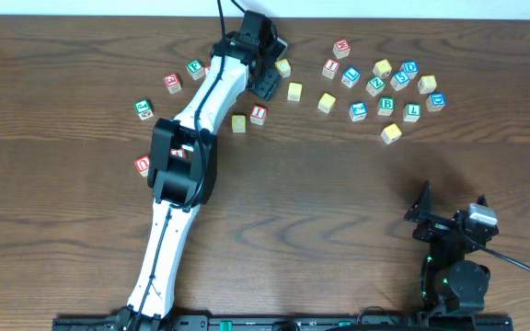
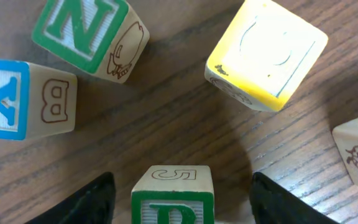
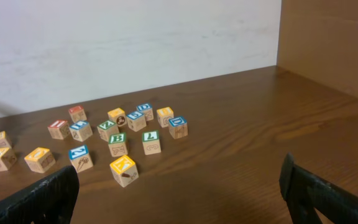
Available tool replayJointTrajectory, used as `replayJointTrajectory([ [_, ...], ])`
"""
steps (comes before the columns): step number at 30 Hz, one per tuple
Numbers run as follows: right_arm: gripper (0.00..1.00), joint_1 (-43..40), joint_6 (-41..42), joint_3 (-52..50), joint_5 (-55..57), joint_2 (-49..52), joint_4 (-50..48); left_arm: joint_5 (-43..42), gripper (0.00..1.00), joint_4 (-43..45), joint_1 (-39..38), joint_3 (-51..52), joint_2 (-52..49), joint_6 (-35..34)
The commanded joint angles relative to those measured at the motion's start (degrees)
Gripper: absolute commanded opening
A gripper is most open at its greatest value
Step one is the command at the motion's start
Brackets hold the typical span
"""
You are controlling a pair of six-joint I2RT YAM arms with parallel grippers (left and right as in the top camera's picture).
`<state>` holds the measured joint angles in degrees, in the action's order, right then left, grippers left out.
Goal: Spell out ROBOT
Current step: 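Close the left gripper on the green R block and lift it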
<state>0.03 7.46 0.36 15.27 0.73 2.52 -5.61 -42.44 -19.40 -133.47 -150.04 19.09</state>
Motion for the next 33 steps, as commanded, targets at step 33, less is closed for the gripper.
replayJointTrajectory([
  [33, 0.99, 0.8, 0.8, 0.0, 0.7, -0.1, 0.2, 0.8, 0.34, -2.3, 0.1, -2.9, 1.0, -0.3],
])
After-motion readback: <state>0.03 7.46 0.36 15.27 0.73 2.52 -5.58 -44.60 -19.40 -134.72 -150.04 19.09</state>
